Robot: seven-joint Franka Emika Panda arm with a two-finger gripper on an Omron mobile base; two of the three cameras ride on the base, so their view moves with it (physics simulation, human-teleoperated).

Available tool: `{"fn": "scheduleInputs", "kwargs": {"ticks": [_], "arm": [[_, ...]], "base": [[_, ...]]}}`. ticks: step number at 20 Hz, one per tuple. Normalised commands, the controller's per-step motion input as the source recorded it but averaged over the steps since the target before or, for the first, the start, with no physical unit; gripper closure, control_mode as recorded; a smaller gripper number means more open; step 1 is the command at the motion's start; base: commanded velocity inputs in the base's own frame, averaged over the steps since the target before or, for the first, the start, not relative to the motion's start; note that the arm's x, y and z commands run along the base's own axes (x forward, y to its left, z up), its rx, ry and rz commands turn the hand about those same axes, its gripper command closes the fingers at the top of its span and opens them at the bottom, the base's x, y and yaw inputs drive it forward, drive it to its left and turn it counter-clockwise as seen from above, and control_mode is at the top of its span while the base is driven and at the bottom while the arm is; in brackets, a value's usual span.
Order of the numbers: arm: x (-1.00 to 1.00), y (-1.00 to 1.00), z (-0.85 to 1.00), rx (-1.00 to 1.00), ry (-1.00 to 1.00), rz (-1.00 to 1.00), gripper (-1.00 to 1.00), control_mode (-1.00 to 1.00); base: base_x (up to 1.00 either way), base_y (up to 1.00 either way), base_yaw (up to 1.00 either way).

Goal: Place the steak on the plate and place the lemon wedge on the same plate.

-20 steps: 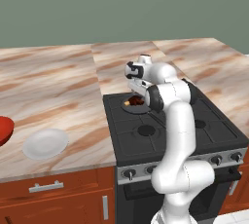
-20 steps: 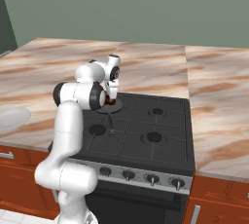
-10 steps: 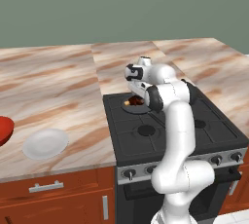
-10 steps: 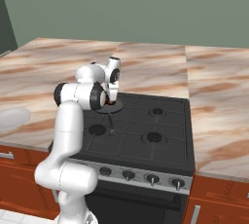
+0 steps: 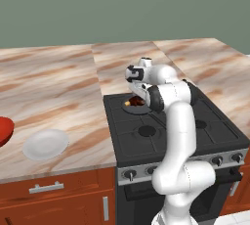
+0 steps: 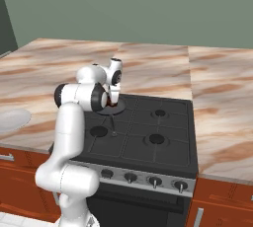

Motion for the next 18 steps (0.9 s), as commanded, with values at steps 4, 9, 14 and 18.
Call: {"fn": "scheduleInputs", "kwargs": {"ticks": [4, 9, 14, 18], "arm": [[0.0, 0.0, -0.36, 0.0, -0.08, -0.02, 1.0, -1.0], [0.0, 0.0, -0.24, 0.0, -0.07, -0.02, 1.0, -1.0], [0.0, 0.0, -0.02, 0.0, -0.02, -0.02, 1.0, -1.0], [0.0, 0.0, 0.09, 0.0, -0.02, -0.01, 1.0, -1.0]], "base": [[0.0, 0.0, 0.0], [0.0, 0.0, 0.0], [0.0, 0.0, 0.0], [0.0, 0.0, 0.0]]}}
